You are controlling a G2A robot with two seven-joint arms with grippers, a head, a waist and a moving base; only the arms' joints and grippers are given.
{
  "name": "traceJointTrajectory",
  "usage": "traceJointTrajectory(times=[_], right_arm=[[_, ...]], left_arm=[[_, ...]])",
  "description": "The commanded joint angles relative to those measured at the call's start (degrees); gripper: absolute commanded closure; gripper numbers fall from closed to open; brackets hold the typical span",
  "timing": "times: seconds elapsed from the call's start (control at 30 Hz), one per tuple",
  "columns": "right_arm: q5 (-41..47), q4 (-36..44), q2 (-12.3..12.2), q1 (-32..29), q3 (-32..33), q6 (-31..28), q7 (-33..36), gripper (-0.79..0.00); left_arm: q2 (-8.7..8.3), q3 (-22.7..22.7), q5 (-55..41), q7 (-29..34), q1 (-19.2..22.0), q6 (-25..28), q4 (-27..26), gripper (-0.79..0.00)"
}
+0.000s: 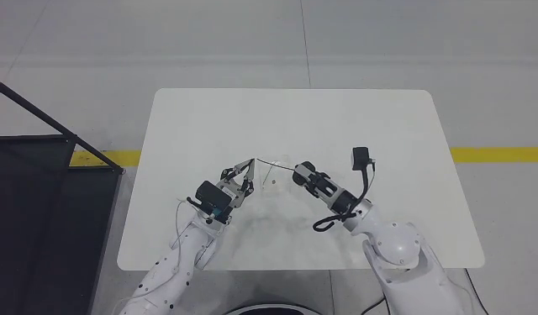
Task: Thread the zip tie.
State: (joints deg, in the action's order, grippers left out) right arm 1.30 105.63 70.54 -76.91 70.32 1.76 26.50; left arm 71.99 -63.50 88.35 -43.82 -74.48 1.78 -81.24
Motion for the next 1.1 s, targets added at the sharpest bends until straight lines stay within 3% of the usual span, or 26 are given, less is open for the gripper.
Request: traceJointTrajectory(times=[0.0,1.07], right_arm=[[-0.5,0.3,0.0,-0.3,-0.2,-0.3,0.0,0.000],[2.4,-1.3,0.4,1.5,-1.4,0.3,-0.7,0.000]], left_arm=[[0.00,0.0,0.0,0.0,0.0,0.0,0.0,0.000],[0.00,0.0,0.0,0.0,0.0,0.0,0.0,0.000]])
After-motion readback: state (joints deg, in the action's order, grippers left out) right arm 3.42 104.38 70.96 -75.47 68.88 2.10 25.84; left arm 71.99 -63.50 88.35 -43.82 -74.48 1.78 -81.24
